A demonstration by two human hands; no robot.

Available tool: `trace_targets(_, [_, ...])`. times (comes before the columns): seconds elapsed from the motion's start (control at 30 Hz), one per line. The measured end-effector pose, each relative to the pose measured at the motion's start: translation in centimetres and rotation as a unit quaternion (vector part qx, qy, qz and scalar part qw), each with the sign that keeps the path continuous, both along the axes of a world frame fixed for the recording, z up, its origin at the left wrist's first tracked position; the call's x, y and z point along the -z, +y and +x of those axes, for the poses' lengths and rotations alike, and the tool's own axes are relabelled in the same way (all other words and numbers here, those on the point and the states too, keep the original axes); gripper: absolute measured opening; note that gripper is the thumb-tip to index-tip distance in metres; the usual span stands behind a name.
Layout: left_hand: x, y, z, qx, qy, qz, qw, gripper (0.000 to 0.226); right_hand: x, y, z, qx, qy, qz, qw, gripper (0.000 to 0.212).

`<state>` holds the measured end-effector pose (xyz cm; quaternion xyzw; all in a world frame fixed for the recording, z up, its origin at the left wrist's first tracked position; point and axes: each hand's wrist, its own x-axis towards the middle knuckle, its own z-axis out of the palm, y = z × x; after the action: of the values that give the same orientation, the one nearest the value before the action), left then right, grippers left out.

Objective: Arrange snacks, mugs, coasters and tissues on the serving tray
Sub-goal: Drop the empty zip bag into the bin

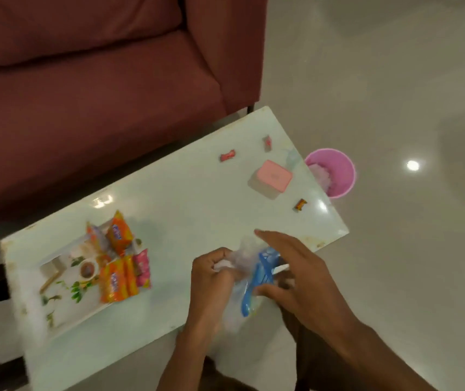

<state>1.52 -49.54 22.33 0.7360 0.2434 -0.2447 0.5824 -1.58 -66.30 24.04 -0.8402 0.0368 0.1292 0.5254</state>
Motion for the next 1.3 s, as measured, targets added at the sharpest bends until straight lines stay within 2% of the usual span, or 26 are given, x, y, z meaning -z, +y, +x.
trace_targets(0.1, [1.4,-6.7,3.6,0.099,0.007,-0.022,0.995,0.012,1.5,-6.1,3.4,-0.023,-0.024,0.045,0.998,0.054])
trace_targets(0.17, [2.0,-10.5,6.4,0.117,-0.012,-0.064,0.991,0.013,2.7,-9.8,5.3,0.01,-0.053,0.019,0.998,0.045])
trace_targets(0.2, [2.4,-12.2,7.5,0.119,-0.021,-0.081,0.989,0.022,3.3,-11.7,6.2,0.033,-0.066,-0.007,0.997,0.043])
trace_targets(0.3, [3.8,-15.3,10.5,0.005,-0.036,-0.136,0.99,0.057,6.4,-18.0,9.5,0.146,-0.092,-0.11,0.979,0.03])
trace_targets(0.33, [4.8,-15.7,11.3,-0.044,-0.061,-0.15,0.986,0.057,8.4,-20.2,10.8,0.202,-0.094,-0.146,0.964,0.028])
trace_targets(0.4, [6.6,-15.5,12.0,-0.078,-0.091,-0.136,0.983,0.039,13.5,-24.1,13.4,0.294,-0.092,-0.199,0.93,0.031])
trace_targets(0.47, [8.8,-15.0,11.9,-0.104,-0.079,-0.149,0.98,0.034,19.3,-26.9,15.8,0.338,-0.084,-0.22,0.911,0.039])
trace_targets(0.53, [11.2,-14.2,11.2,-0.148,-0.061,-0.19,0.969,0.036,25.1,-28.5,17.9,0.348,-0.069,-0.229,0.906,0.041])
trace_targets(0.67, [15.8,-11.3,8.5,-0.186,-0.034,-0.215,0.958,0.028,34.4,-28.9,20.3,0.256,-0.013,-0.321,0.912,0.037])
trace_targets(0.7, [17.1,-9.9,7.4,-0.2,-0.02,-0.291,0.935,0.024,36.2,-28.9,20.7,0.247,0.001,-0.332,0.91,0.037])
trace_targets(0.73, [18.0,-8.7,6.7,-0.202,-0.005,-0.349,0.915,0.034,37.8,-28.7,21.1,0.246,0.01,-0.334,0.91,0.038])
trace_targets(0.77, [18.4,-7.8,6.8,-0.261,0.062,-0.377,0.886,0.062,39.3,-28.4,21.5,0.246,0.016,-0.333,0.91,0.04])
trace_targets(0.8, [18.8,-6.9,6.2,-0.318,0.148,-0.464,0.813,0.089,40.6,-28.1,21.8,0.244,0.022,-0.336,0.91,0.042])
trace_targets(0.83, [19.8,-5.8,5.6,-0.322,0.2,-0.544,0.749,0.104,41.9,-27.9,22.1,0.238,0.034,-0.343,0.908,0.043])
trace_targets(0.87, [20.9,-4.6,5.2,-0.329,0.243,-0.573,0.71,0.103,43.2,-27.9,22.5,0.225,0.055,-0.347,0.909,0.046])
trace_targets(0.9, [21.8,-3.8,4.9,-0.327,0.249,-0.591,0.694,0.086,44.2,-27.9,22.8,0.208,0.087,-0.34,0.913,0.052])
trace_targets(0.93, [21.9,-3.3,4.4,-0.309,0.21,-0.606,0.702,0.063,45.1,-27.9,22.9,0.184,0.129,-0.325,0.919,0.058])
trace_targets(0.97, [22.2,-2.8,3.9,-0.3,0.164,-0.592,0.73,0.048,45.5,-28.0,23.0,0.148,0.167,-0.315,0.923,0.064])
trace_targets(1.0, [22.3,-2.5,3.2,-0.308,0.138,-0.554,0.761,0.044,45.7,-28.0,22.8,0.103,0.199,-0.314,0.922,0.069])
trace_targets(1.03, [22.6,-2.0,2.5,-0.326,0.137,-0.524,0.774,0.043,45.7,-27.8,22.7,0.066,0.218,-0.321,0.919,0.073])
trace_targets(1.1, [21.2,-2.0,2.2,-0.361,0.156,-0.464,0.794,0.043,44.6,-27.5,22.3,0.056,0.215,-0.332,0.917,0.069])
trace_targets(1.17, [20.2,-1.7,2.2,-0.377,0.153,-0.298,0.863,0.048,42.3,-26.7,22.1,0.091,0.182,-0.335,0.92,0.059])
trace_targets(1.2, [20.2,-2.0,1.0,-0.338,0.134,-0.294,0.884,0.052,40.9,-26.1,21.9,0.096,0.166,-0.34,0.921,0.056])
trace_targets(1.23, [19.4,-1.5,0.6,-0.308,0.122,-0.184,0.925,0.05,39.2,-25.6,21.7,0.093,0.149,-0.347,0.921,0.054])
trace_targets(1.27, [18.3,-1.5,0.8,-0.296,0.082,-0.058,0.95,0.04,37.4,-25.1,21.3,0.086,0.128,-0.354,0.922,0.052])
trace_targets(1.3, [17.6,-1.6,1.0,-0.281,0.055,0.007,0.958,0.029,35.7,-24.7,20.8,0.087,0.104,-0.358,0.924,0.051])
